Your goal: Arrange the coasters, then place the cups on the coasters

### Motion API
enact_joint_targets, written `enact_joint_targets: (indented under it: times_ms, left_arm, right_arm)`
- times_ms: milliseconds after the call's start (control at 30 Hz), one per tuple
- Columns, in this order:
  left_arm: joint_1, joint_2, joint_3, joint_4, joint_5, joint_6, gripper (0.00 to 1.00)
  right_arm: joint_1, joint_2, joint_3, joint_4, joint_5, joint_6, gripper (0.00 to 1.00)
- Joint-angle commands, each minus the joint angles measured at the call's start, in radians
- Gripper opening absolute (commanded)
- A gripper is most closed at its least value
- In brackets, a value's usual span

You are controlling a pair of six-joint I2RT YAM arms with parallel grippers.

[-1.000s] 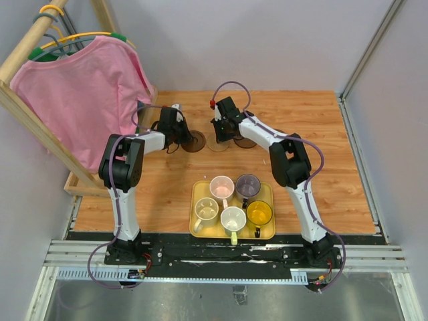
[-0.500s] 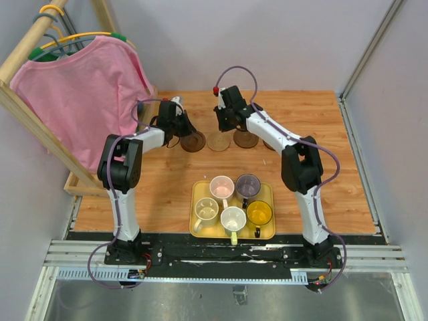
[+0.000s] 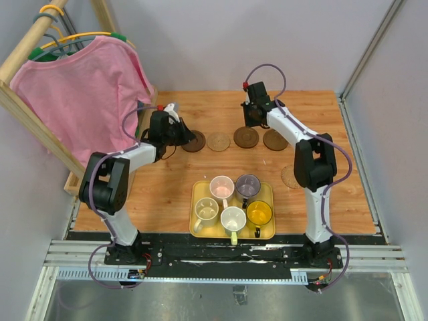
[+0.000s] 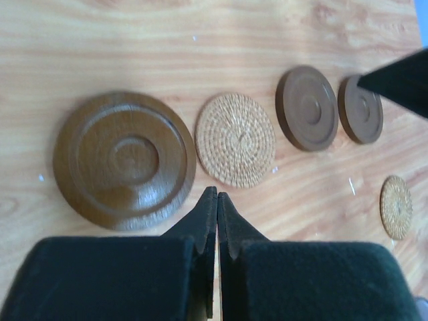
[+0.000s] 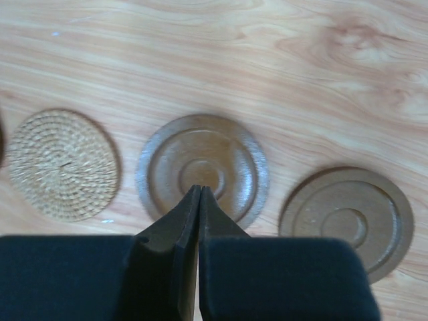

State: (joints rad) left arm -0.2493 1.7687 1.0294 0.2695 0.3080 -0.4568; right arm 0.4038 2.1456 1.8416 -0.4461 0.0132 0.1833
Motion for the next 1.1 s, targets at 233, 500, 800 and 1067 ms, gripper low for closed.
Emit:
enact_joint_targets:
  times_ms: [233,500,800,1067]
  left_arm:
    - [-0.065,-0.215,-0.191,0.042,-0.082,0.051,0.01]
    - [-0.077,-0.293,-0.308,0.06,-0.087,0.015,0.01]
    - [-0.081,-0.281,-0.339,0.068,-0.078,0.0,0.01]
    - [-0.082,-0.265,-0.338,0.068,-0.072,-0.003,0.01]
  right_arm:
    - [-0.04,0.078,0.03,-0.048,-0.002,0.014,0.01]
    - [-0.04,0.115,0.021,-0.048,-0.05,0.032,0.01]
    - [-0.027,0.131,-0.002,-0.05,-0.092,0.042,0.01]
    - [-0.011,0.125,-0.075,-0.043,-0.095,0.047,0.01]
